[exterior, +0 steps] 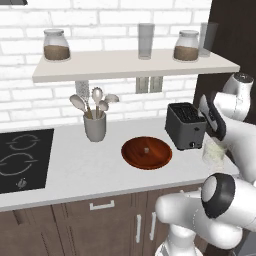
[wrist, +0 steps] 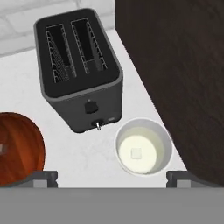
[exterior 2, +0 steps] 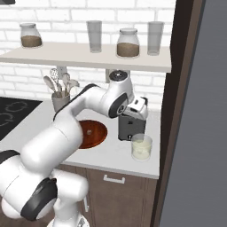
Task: Grab a lemon wedge from the fridge and one ice cube from the ice bowl, and put them in the glass of lemonade.
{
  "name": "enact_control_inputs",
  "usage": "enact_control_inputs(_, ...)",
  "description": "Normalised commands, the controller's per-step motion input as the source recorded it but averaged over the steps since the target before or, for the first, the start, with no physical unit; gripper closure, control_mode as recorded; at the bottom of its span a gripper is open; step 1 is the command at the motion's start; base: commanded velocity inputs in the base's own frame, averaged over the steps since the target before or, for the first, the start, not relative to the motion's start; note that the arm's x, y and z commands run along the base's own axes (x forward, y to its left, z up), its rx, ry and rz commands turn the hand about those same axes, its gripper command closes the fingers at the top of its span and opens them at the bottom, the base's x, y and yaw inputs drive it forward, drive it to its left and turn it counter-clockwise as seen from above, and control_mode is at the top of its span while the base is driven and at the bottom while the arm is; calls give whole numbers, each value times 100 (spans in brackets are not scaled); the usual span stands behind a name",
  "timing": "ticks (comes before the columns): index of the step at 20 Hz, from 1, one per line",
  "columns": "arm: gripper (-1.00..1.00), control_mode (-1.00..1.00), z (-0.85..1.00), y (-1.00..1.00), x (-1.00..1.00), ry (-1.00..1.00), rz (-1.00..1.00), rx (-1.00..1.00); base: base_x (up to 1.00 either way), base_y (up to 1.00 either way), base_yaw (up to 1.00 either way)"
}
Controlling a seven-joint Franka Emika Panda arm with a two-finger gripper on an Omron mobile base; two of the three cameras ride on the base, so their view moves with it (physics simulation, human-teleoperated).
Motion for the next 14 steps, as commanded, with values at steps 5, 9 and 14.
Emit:
enact_control_inputs(5,-100,-100,14,22,-3,-25,0,0,0,0,0)
enact_control_inputs(9,-100,-100,16,47,-25,-17,1,0,0,0,0)
enact_control_inputs(14,-100,-100,24,66,-5,3,4,0,0,0,0)
